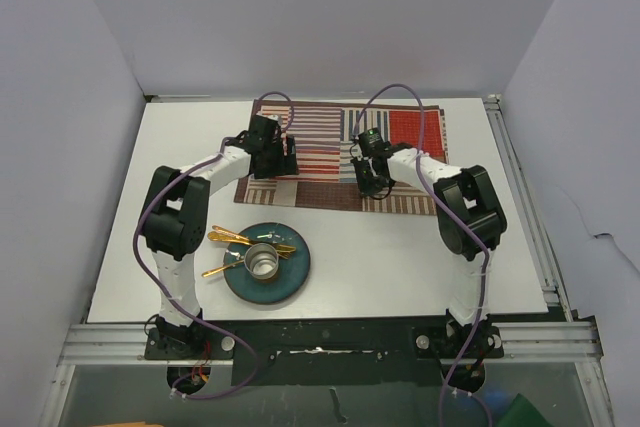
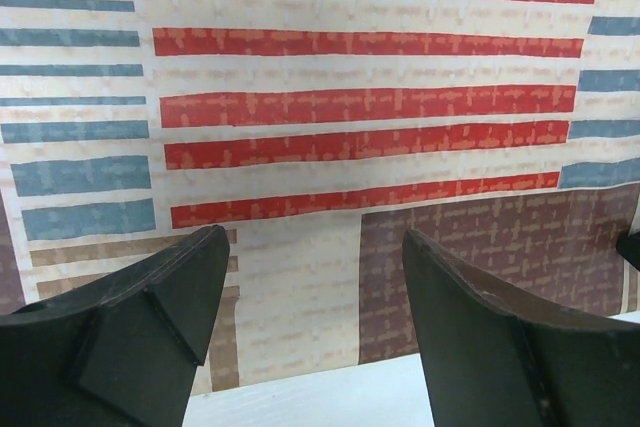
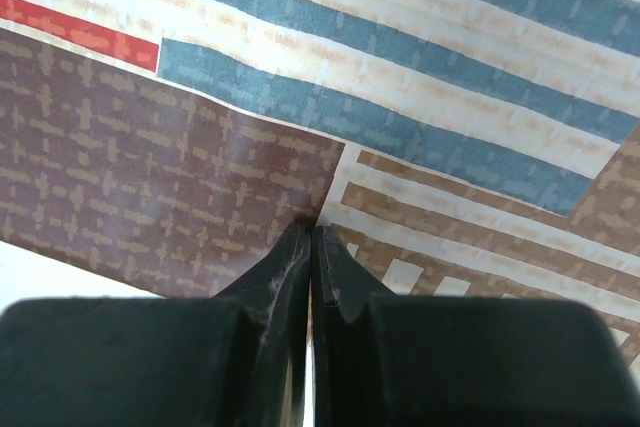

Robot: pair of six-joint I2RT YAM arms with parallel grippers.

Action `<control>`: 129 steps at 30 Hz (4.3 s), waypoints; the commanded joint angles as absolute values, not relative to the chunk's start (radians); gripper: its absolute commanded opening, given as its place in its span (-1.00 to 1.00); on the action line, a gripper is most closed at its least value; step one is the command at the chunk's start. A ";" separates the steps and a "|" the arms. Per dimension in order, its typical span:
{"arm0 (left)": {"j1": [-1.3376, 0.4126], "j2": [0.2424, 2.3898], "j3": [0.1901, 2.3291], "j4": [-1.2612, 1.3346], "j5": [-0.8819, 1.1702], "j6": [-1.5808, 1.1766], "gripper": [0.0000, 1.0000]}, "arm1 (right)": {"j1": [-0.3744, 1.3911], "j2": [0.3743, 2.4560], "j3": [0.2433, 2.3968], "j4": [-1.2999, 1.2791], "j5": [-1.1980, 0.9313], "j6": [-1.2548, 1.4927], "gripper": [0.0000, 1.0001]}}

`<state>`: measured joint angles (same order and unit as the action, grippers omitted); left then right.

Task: Set the dinner table for one person
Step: Flatten out the napkin at the center of the board, then pick up the cup at the center of the board.

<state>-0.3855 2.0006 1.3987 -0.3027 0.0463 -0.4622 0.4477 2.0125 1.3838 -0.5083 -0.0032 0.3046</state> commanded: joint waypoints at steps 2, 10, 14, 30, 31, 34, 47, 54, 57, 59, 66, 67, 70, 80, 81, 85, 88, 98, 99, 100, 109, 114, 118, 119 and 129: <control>-0.384 1.980 1.420 -0.267 0.022 -0.450 0.41 | 0.472 2.042 1.308 -0.515 -0.024 0.318 -1.00; -0.396 1.959 1.359 -0.257 -0.005 -0.456 0.41 | 0.472 1.889 1.354 -0.525 -0.038 0.249 -0.62; -0.397 1.904 1.375 -0.313 -0.056 -0.424 0.41 | 0.470 1.799 1.373 -0.506 -0.077 0.229 -0.88; -0.508 1.631 1.200 -0.400 -0.221 -0.440 0.41 | 0.696 1.693 1.158 -0.406 -0.222 0.230 -0.47; -0.509 1.616 1.177 -0.400 -0.219 -0.447 0.41 | 0.721 1.690 1.155 -0.409 -0.232 0.229 -0.45; -0.513 1.586 1.139 -0.428 -0.235 -0.458 0.41 | 0.780 1.687 1.165 -0.433 -0.203 0.239 -0.44; -0.502 1.412 1.078 -0.535 -0.406 -0.464 0.41 | 0.845 1.699 1.158 -0.427 -0.212 0.259 -0.36; -0.468 1.363 1.069 -0.600 -0.316 -0.458 0.41 | 0.880 1.742 1.212 -0.461 -0.196 0.256 -0.34; -0.466 1.342 1.065 -0.621 -0.256 -0.457 0.41 | 0.883 1.759 1.214 -0.465 -0.182 0.256 -0.34; -0.466 1.326 1.065 -0.635 -0.229 -0.456 0.41 | 0.884 1.770 1.216 -0.465 -0.177 0.260 -0.35; -0.462 1.276 1.058 -0.666 -0.141 -0.456 0.41 | 0.884 1.799 1.196 -0.445 -0.187 0.265 -0.34; -0.462 1.272 1.059 -0.676 -0.140 -0.455 0.41 | 0.883 1.801 1.195 -0.445 -0.185 0.264 -0.34; -0.462 1.263 1.058 -0.702 -0.159 -0.451 0.41 | 0.884 1.800 1.198 -0.446 -0.180 0.262 -0.35; -0.381 1.297 1.028 -0.685 -0.225 -0.412 0.41 | 0.946 1.761 1.416 -0.612 -0.165 0.247 -0.31; -0.366 1.296 1.023 -0.675 -0.219 -0.406 0.41 | 0.954 1.755 1.428 -0.620 -0.174 0.247 -0.30; -0.304 1.298 1.002 -0.645 -0.189 -0.382 0.41 | 0.973 1.735 1.437 -0.612 -0.220 0.257 -0.30; -0.274 1.304 0.991 -0.641 -0.216 -0.367 0.41 | 0.985 1.736 1.433 -0.611 -0.224 0.264 -0.29; -0.156 1.303 0.958 -0.626 -0.225 -0.312 0.42 | 1.012 1.762 1.471 -0.608 -0.253 0.263 -0.28; -0.149 1.302 0.953 -0.620 -0.221 -0.310 0.41 | 1.014 1.773 1.481 -0.613 -0.266 0.259 -0.28; -0.142 1.303 0.948 -0.617 -0.217 -0.310 0.42 | 1.017 1.787 1.496 -0.619 -0.277 0.257 -0.28; -0.137 1.303 0.943 -0.615 -0.197 -0.310 0.42 | 1.043 1.949 1.610 -0.650 -0.304 0.223 -0.28; -0.137 1.298 0.938 -0.608 -0.183 -0.310 0.41 | 1.043 2.004 1.637 -0.653 -0.306 0.219 -0.29; -0.136 1.297 0.930 -0.603 -0.175 -0.310 0.42 | 1.042 2.022 1.648 -0.652 -0.311 0.218 -0.33; -0.137 1.296 0.928 -0.603 -0.176 -0.310 0.41 | 1.041 2.027 1.651 -0.652 -0.312 0.220 -0.44; -0.135 1.296 0.918 -0.597 -0.166 -0.310 0.42 | 1.040 1.996 1.653 -0.649 -0.245 0.244 -1.00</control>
<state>-0.1421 1.3128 0.9241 -0.6434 -0.1795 -0.3267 1.0405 2.0434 1.6157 -0.6682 -0.2844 0.2337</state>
